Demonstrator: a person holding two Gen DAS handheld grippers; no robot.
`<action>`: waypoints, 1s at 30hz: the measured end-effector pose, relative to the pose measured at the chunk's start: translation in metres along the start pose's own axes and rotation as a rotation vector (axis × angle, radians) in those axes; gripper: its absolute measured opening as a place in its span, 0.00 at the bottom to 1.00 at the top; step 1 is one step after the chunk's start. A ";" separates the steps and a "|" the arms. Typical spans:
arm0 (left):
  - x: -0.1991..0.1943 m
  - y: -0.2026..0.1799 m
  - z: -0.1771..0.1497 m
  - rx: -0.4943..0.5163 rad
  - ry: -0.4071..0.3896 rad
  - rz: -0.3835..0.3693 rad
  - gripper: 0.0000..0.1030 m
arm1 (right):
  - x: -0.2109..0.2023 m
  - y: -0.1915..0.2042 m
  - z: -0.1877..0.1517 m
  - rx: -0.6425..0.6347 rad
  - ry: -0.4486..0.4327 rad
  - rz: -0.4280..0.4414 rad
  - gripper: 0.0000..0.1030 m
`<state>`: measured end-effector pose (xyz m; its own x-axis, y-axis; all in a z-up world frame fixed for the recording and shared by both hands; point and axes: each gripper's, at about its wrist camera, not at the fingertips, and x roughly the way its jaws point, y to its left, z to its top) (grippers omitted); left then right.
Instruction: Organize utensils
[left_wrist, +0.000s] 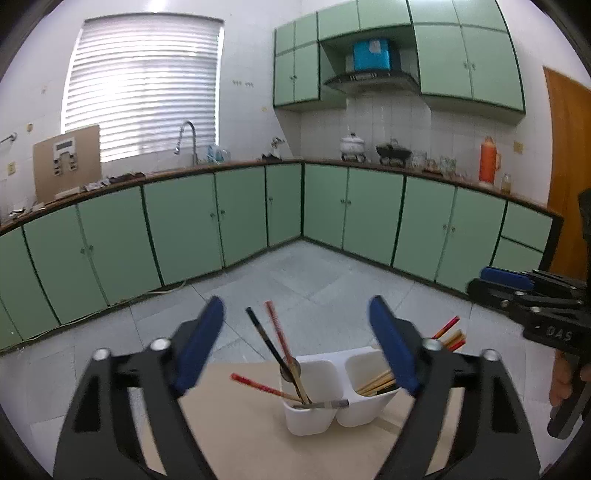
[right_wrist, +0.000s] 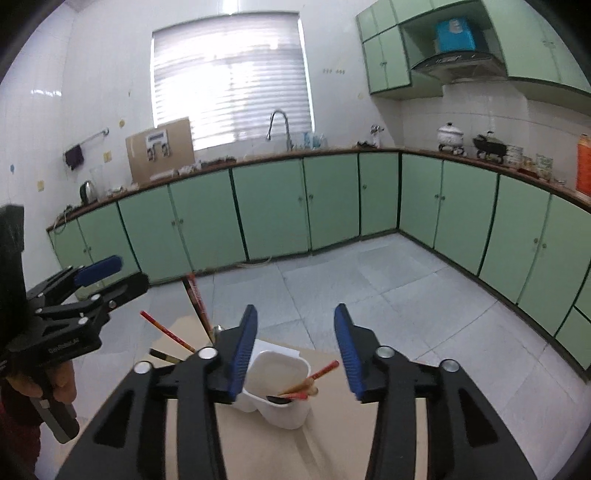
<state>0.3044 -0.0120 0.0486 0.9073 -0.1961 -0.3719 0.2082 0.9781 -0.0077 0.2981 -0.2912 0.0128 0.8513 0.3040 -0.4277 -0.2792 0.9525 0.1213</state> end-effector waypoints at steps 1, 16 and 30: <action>-0.006 -0.001 -0.001 -0.004 -0.010 0.003 0.84 | -0.009 0.001 -0.001 0.003 -0.012 -0.013 0.49; -0.104 -0.014 -0.069 -0.056 -0.009 0.001 0.94 | -0.087 0.033 -0.076 0.035 -0.033 -0.069 0.94; -0.179 -0.026 -0.100 -0.037 -0.003 0.031 0.95 | -0.147 0.066 -0.104 0.027 -0.058 -0.054 0.94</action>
<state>0.1001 0.0049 0.0227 0.9142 -0.1654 -0.3700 0.1661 0.9856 -0.0302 0.1082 -0.2746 -0.0099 0.8894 0.2520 -0.3813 -0.2209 0.9674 0.1240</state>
